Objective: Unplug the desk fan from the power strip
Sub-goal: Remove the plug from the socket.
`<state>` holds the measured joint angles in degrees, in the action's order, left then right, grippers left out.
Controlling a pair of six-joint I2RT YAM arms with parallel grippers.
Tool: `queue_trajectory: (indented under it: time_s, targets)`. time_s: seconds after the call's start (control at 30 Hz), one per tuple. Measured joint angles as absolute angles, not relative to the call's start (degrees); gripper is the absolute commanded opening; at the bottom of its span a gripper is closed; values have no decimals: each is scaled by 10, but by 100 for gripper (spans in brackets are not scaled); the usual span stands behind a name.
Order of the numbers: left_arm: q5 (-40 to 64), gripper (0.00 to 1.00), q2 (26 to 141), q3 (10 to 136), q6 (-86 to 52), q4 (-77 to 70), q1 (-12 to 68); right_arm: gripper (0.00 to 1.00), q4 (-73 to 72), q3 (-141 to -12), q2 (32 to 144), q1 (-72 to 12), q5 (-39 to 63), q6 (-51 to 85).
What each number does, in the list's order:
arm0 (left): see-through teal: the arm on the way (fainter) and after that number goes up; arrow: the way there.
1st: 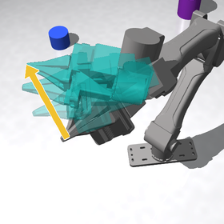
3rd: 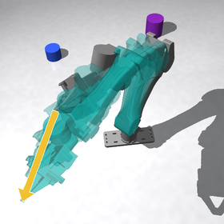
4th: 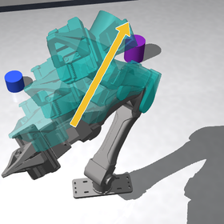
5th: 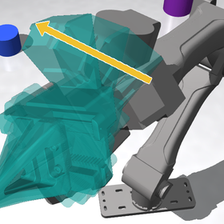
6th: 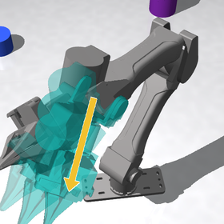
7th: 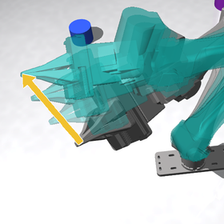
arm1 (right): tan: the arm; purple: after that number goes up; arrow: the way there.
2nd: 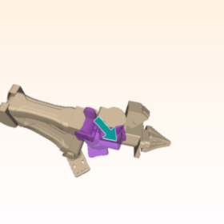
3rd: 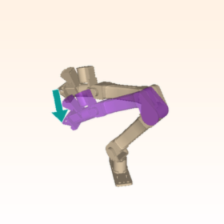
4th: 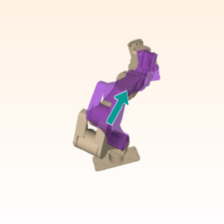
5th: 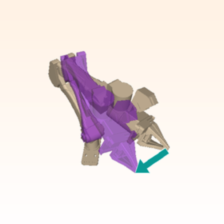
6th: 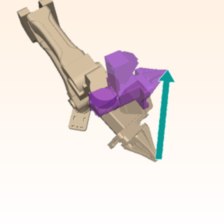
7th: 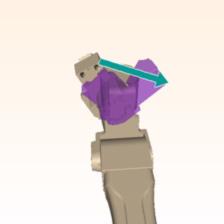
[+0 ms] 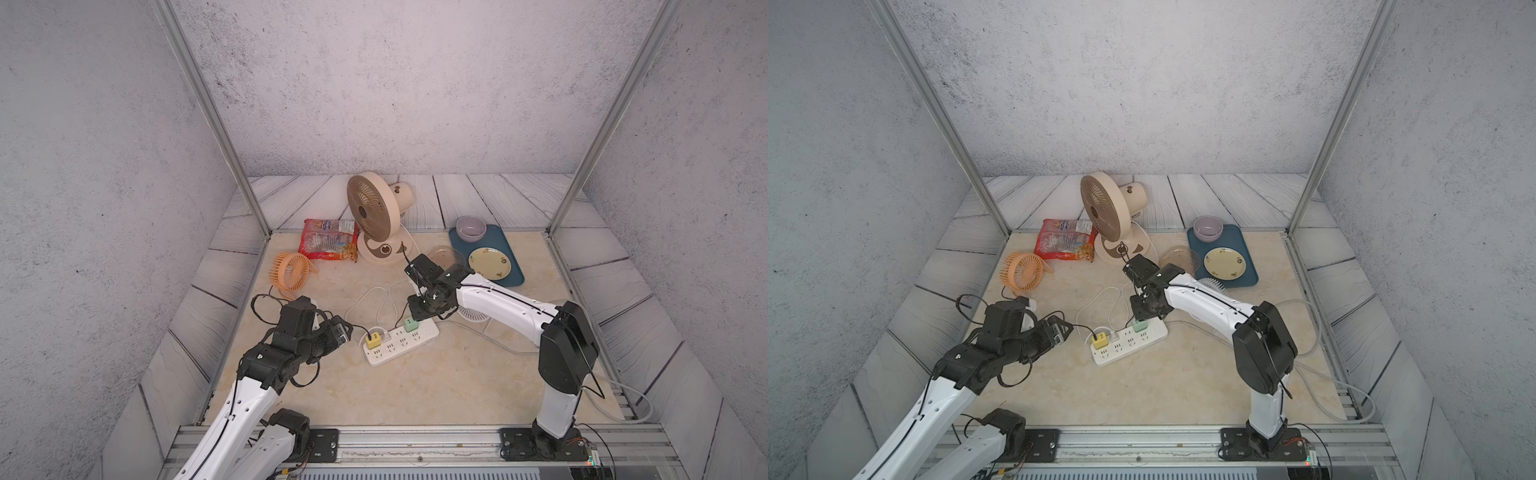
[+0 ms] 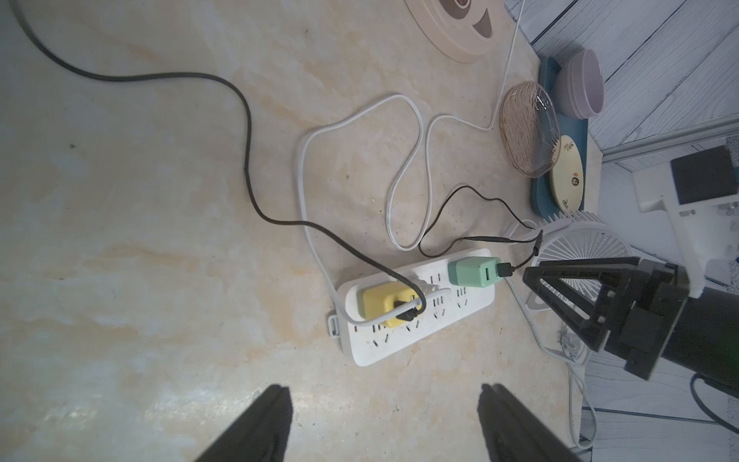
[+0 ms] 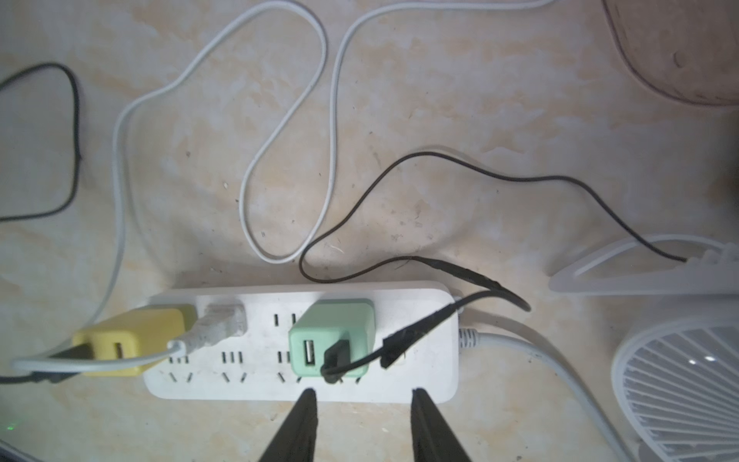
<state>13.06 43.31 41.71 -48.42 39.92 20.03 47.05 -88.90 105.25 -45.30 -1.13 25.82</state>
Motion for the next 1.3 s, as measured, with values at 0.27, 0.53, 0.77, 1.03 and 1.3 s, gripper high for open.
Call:
queue_trajectory:
  time_s: [0.27,0.53,0.77,1.03,1.3]
  targets:
    - [131,81,433,426,-480,399,201,30,470,-910,1073,-452,10,256]
    - [133,81,432,427,-476,400,201,29,481,-910,1086,-452,19,256]
    - [135,80,432,430,-470,401,201,17,485,-914,1091,-452,20,252]
    - [137,80,432,436,-465,401,201,3,482,-914,1092,-453,25,253]
    - [137,80,432,440,-462,406,201,0,472,-908,1089,-453,27,256]
